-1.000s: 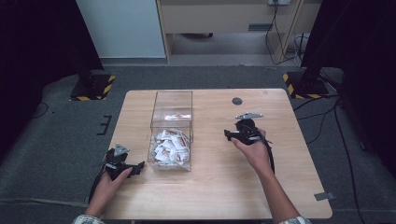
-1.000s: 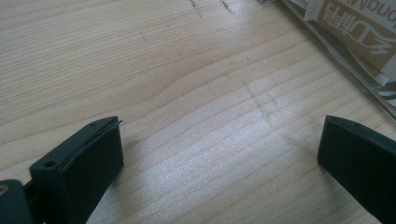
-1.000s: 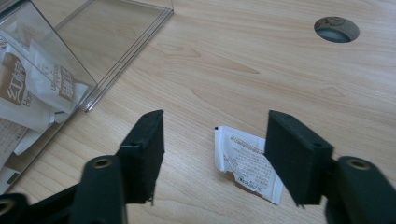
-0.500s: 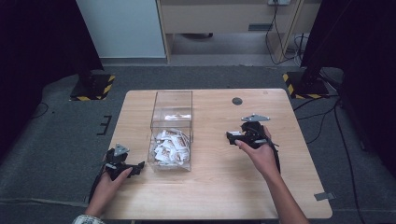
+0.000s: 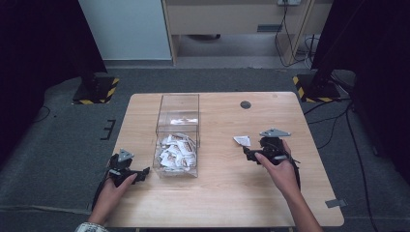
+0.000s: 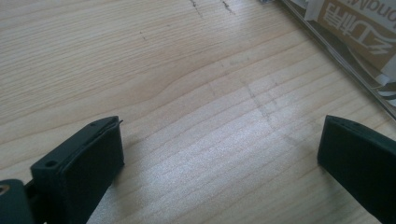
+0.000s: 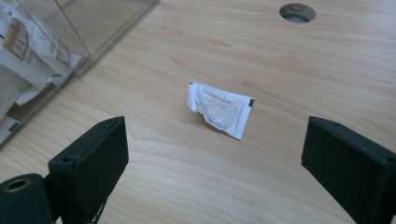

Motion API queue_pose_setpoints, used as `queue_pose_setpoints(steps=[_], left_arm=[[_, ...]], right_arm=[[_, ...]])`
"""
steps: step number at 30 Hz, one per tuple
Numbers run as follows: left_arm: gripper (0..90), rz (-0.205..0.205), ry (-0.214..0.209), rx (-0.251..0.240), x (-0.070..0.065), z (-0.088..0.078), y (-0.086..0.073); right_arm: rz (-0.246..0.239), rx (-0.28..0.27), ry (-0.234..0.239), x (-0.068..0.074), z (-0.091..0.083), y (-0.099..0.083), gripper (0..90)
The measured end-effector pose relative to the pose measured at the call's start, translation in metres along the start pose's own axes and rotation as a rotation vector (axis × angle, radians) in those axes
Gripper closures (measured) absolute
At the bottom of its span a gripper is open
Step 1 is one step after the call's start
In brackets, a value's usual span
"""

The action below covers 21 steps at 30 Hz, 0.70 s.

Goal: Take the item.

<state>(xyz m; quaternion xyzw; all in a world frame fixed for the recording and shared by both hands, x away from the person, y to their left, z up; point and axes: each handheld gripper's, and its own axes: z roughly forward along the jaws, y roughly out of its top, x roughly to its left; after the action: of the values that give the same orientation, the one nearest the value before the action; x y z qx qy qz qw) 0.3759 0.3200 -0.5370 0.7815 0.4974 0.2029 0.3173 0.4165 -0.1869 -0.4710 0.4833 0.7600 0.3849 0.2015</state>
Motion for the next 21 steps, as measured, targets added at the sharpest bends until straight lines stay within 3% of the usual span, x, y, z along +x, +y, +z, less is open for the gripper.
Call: queue_pose_setpoints(steps=[21], left_arm=[[0.0,0.0,0.002,0.0,0.0,0.0,0.0]], right_arm=[[0.016,0.049,0.005,-0.001,-0.003,-0.04,7.5]])
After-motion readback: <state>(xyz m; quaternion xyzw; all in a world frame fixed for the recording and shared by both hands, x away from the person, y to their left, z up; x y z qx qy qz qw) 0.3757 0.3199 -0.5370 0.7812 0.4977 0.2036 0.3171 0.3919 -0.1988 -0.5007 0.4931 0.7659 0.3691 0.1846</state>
